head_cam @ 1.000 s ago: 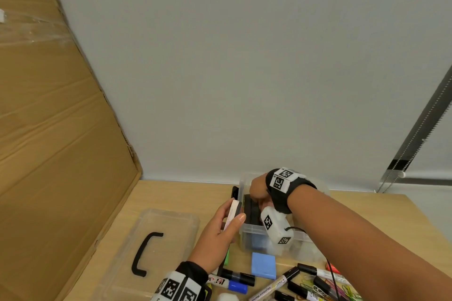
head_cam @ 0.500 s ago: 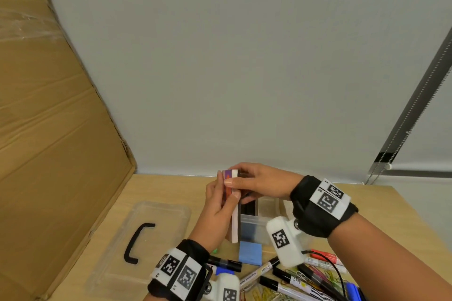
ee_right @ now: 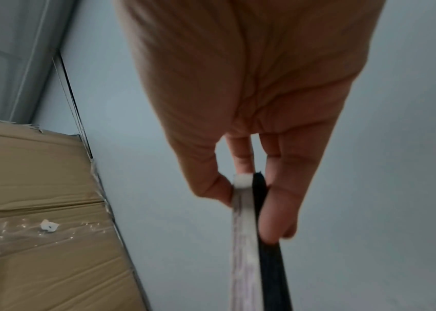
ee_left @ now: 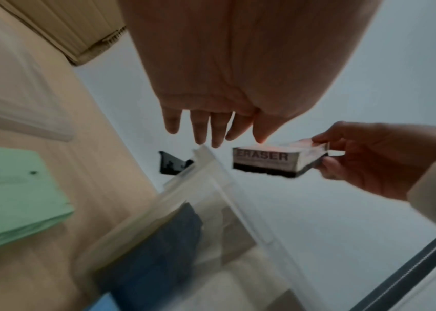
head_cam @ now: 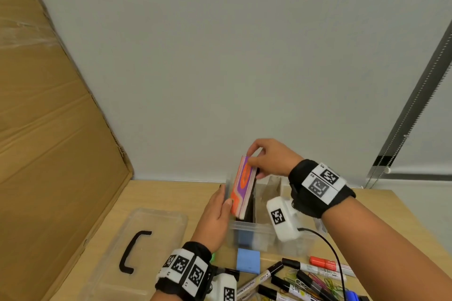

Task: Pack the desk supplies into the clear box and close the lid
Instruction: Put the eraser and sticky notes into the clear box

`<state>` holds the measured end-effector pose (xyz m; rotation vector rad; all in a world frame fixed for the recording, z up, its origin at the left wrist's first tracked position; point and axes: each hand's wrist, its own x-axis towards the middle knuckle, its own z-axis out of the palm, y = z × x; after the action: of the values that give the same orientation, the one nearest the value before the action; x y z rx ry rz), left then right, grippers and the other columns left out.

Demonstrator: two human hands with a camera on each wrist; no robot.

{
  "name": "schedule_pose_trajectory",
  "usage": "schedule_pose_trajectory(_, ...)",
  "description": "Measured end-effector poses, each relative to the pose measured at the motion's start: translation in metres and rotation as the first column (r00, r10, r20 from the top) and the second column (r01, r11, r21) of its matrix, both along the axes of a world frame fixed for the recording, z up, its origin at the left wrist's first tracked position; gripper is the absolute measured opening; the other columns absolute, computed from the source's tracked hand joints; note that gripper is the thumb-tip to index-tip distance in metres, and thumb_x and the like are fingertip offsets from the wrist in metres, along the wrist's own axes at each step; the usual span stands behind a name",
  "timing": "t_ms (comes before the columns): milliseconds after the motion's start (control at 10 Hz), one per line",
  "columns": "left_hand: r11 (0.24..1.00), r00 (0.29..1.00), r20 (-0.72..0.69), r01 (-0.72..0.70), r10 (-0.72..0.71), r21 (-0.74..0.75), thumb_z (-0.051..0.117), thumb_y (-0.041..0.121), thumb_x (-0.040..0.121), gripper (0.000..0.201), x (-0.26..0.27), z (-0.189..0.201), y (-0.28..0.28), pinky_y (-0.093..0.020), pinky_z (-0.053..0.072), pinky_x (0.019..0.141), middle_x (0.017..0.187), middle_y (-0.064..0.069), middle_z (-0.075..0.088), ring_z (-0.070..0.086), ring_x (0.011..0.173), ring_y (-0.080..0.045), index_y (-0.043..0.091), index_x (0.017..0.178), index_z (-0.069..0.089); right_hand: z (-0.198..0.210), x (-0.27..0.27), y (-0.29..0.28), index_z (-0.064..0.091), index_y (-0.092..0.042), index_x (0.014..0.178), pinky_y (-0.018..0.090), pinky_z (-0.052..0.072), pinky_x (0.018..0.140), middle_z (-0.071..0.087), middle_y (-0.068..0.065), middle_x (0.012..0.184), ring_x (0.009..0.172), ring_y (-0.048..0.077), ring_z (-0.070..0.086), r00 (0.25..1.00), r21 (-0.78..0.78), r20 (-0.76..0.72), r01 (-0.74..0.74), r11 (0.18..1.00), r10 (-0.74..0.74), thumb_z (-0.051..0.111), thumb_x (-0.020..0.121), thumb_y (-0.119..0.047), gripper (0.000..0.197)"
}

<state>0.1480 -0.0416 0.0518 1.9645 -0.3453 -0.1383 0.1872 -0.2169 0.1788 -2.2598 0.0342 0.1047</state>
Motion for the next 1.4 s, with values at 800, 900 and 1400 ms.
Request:
schedule_pose_trajectory(800,0.992,0.999,-0.051,0.024,-0.018,0.122,0.024,0.035,0.103,0.053,-0.003,-0.031,0.003,-0.025,0.013,0.117,0.158,0.009,0.013,0.013,0.144,-0.008,0.030,0.151,0.002,-0.061,0.069,0.041,0.060,0.006,0.117,0.027,0.058,0.066,0.060,0.007,0.079,0.070,0.020,0.064,0.916,-0.242,-0.402,-0.096,0.966,-0.010,0.066,0.082,-0.002,0.036)
schedule_pose_trajectory(900,0.993,0.998,-0.056,0.024,-0.018,0.114,0.024,0.037,0.102,0.053,-0.003,-0.033,0.003,-0.029,0.013,0.120,0.158,0.009,0.013,0.013,0.145,-0.008,0.031,0.151,0.003,-0.063,0.064,0.045,0.064,0.006,0.111,0.031,0.060,0.072,0.062,0.007,0.077,0.074,0.023,0.066,0.916,-0.321,-0.400,-0.164,0.933,0.023,0.070,0.078,-0.003,0.034)
schedule_pose_trajectory(1400,0.986,0.999,-0.031,0.016,-0.011,0.167,0.024,0.036,0.102,0.052,-0.002,-0.033,0.003,-0.038,0.021,0.119,0.157,0.006,0.019,0.021,0.142,-0.012,0.032,0.150,0.002,-0.069,0.056,0.052,0.061,-0.007,0.122,0.038,0.043,0.103,0.060,0.007,0.127,0.117,0.024,0.056,0.827,-0.685,-0.534,-0.545,0.483,0.176,0.062,0.089,-0.026,0.038)
